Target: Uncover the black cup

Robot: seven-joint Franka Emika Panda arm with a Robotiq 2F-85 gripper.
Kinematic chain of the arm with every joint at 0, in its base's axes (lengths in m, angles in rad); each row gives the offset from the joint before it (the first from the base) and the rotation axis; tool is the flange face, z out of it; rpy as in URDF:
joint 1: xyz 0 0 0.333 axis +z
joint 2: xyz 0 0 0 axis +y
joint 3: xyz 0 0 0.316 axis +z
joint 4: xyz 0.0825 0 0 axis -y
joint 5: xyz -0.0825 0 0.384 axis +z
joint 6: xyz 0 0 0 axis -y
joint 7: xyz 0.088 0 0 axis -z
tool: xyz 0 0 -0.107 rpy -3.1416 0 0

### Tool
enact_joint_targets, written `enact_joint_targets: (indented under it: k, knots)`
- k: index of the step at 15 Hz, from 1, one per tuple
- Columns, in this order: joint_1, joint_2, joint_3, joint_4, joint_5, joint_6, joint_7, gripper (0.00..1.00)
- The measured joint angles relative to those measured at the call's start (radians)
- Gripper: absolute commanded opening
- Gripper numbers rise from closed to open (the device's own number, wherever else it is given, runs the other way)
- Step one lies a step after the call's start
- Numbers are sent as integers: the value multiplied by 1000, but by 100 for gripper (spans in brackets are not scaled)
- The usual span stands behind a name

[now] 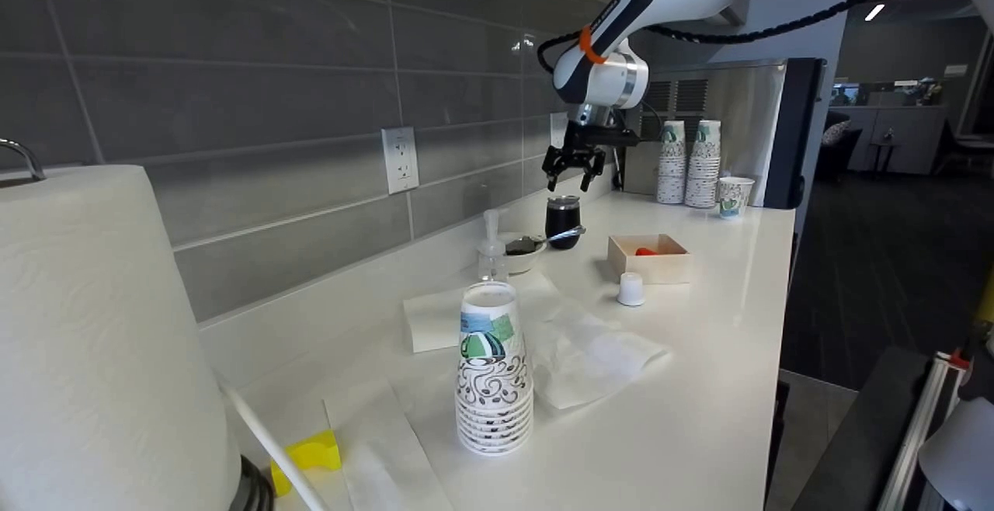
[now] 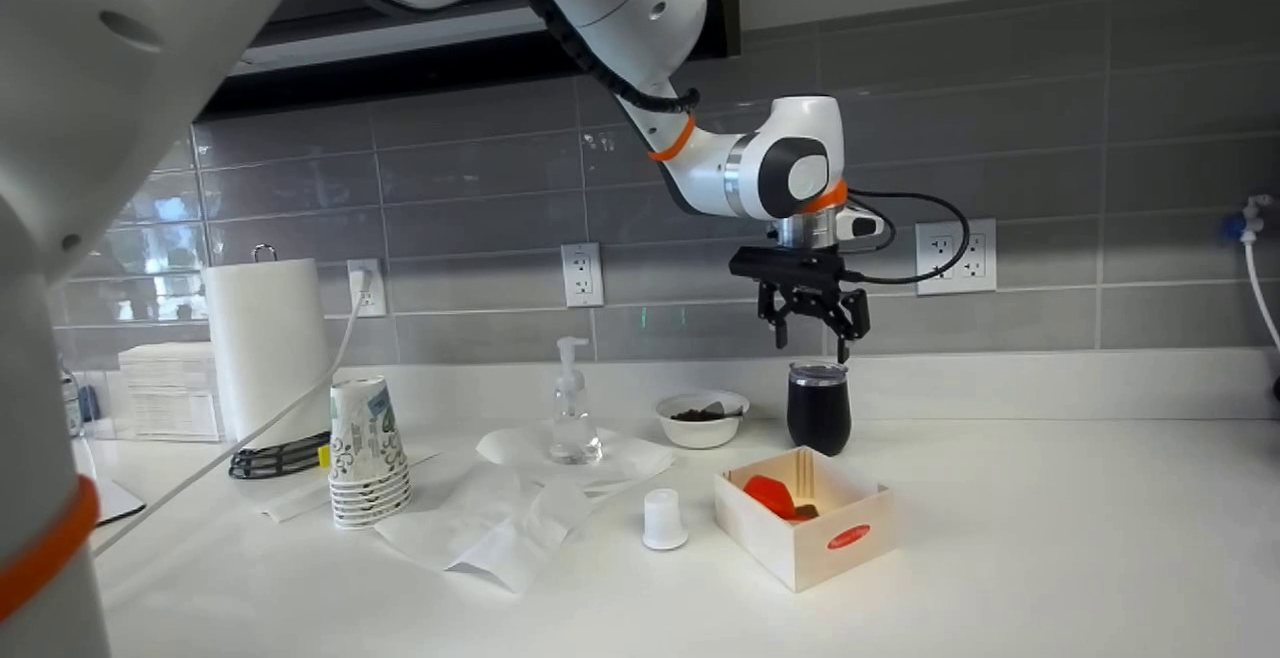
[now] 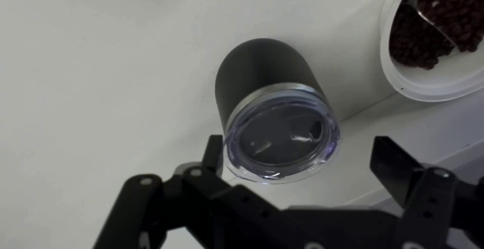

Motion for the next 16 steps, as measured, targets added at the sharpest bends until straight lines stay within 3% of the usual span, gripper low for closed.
enact_joint_targets:
  k: [16]
  knots:
    - [21, 86, -35, 157, -11, -161, 140, 100]
